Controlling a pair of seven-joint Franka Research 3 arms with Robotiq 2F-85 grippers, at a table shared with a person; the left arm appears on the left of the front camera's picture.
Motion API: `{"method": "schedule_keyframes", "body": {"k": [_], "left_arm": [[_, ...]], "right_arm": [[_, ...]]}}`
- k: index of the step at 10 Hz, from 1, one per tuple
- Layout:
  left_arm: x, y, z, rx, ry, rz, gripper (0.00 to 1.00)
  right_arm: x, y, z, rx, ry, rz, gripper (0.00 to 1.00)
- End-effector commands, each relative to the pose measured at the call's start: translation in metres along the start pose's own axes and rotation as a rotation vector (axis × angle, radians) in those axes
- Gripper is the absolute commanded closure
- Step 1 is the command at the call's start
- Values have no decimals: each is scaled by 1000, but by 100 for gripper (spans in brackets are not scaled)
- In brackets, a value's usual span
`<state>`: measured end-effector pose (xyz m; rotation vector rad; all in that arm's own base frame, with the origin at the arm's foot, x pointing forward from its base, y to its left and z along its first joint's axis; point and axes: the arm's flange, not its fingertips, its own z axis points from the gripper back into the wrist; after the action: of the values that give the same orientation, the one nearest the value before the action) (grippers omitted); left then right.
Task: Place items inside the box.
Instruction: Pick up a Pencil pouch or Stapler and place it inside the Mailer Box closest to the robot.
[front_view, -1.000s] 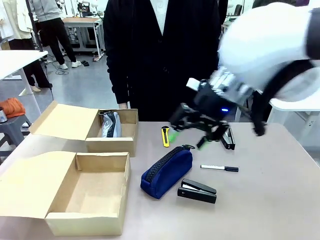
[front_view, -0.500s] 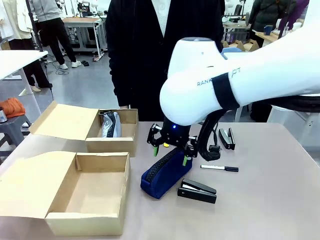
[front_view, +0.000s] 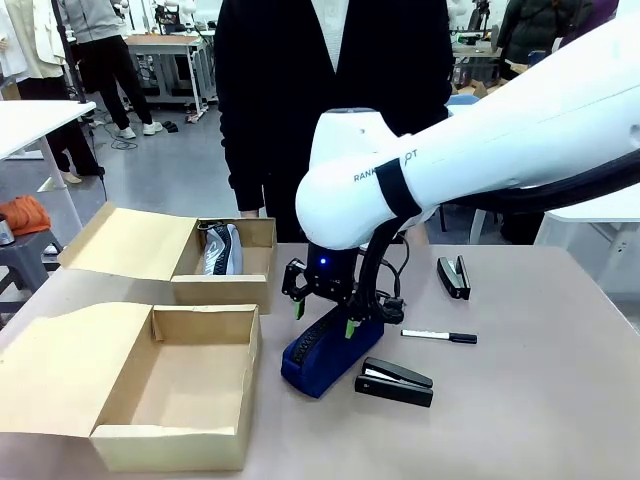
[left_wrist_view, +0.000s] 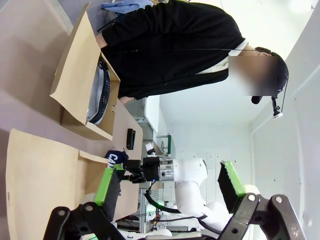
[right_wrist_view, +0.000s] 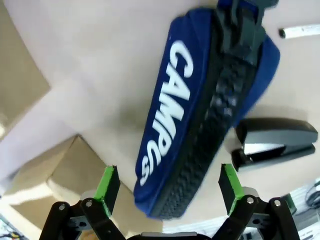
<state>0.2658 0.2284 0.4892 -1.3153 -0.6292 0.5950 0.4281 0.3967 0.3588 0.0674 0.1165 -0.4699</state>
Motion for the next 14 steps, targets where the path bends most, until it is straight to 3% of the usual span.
{"method": "schedule_keyframes", "body": {"k": [1,3,4,5,6,8,9,11,14], "left_arm": [[0,-1,1,-24,-4,-17,0],[0,-1,1,-24,-4,-17,0],[0,-1,1,-24,-4,-17,0],[0,-1,1,-24,-4,-17,0],[0,-1,1,-24,-4,-17,0],[0,-1,1,-24,-4,-17,0],[0,-1,1,-24,-4,-17,0],[0,-1,1,-24,-4,-17,0],[0,-1,1,-24,-4,-17,0]], "right_arm": [[4,12,-9,-50,-24,-46,0],[4,10,-7,-58,-16,-33,0],[4,10,-10,-91,-5,-9,46],[4,9,-11,-105,8,-6,59],[4,9,-12,-117,1,-7,100],[3,9,-12,-122,-6,-1,100],[4,9,-12,-121,2,4,86],[2,10,-14,-122,22,20,100],[-1,9,-11,-123,31,39,100]]}}
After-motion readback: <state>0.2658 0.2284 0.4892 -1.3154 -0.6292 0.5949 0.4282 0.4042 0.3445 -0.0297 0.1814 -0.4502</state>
